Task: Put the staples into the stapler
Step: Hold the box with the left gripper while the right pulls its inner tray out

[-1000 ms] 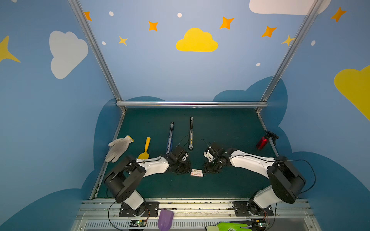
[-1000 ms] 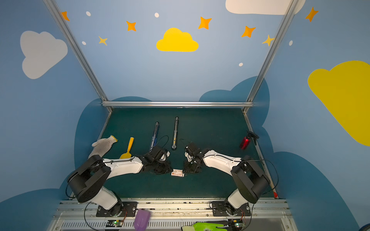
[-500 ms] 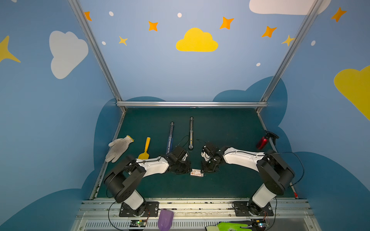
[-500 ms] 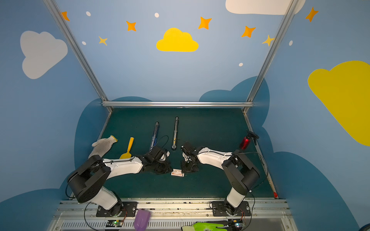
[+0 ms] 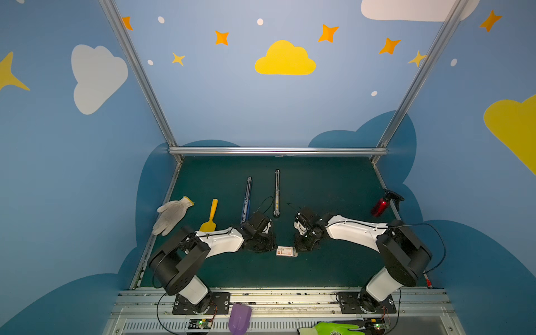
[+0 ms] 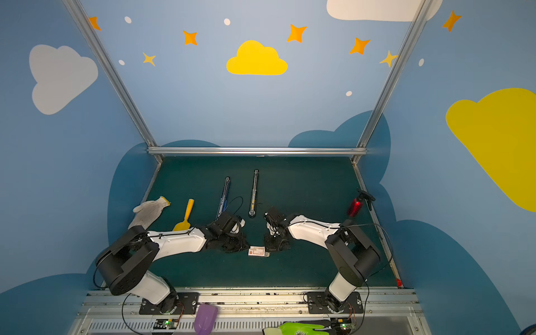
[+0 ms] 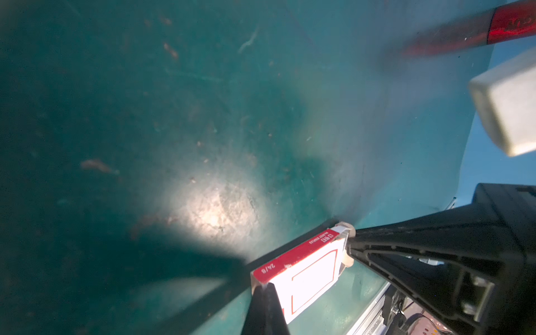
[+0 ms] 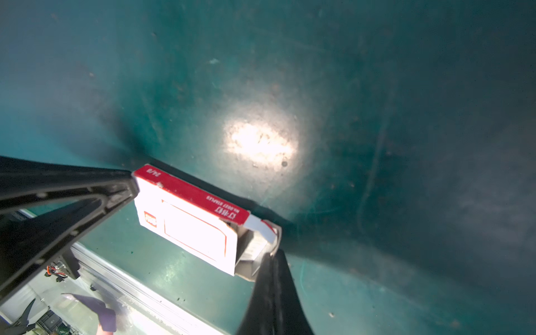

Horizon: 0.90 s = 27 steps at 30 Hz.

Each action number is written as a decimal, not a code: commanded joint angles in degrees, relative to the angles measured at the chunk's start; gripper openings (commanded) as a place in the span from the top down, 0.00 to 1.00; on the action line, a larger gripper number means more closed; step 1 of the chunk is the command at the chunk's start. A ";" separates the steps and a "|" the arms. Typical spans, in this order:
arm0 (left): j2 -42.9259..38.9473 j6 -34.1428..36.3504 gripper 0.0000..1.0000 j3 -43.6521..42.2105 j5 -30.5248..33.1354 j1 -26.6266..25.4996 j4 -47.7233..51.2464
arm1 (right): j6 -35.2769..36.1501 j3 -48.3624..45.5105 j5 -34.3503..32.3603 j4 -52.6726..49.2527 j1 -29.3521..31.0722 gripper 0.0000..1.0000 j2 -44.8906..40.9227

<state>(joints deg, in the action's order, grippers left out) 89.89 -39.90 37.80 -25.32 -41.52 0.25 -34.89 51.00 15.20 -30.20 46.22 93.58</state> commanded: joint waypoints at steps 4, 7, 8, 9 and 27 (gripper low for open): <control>-1.68 -0.20 0.96 -0.36 -0.10 0.32 0.80 | 0.19 -0.99 -0.61 -0.77 -0.22 1.00 -1.12; -2.78 -0.51 0.95 -1.50 -1.24 0.57 -0.74 | 0.01 -1.08 -0.52 -0.46 -0.27 1.00 -1.20; -3.16 -0.75 0.91 -1.82 -1.73 0.69 -1.37 | -0.08 -1.17 -0.43 -0.30 -0.33 1.00 -1.21; -3.43 -0.82 0.86 -2.18 -2.28 0.76 -1.94 | -0.09 -1.16 -0.38 -0.12 -0.38 1.00 -1.13; 2.70 -1.22 0.77 -2.52 -9.32 0.42 -6.36 | -0.63 -1.43 0.17 1.06 -0.89 1.00 -0.59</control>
<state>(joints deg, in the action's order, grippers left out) 91.50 -41.17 35.70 -33.19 -40.88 -4.47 -35.16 50.50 15.64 -29.50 45.52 93.51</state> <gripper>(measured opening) 0.241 0.047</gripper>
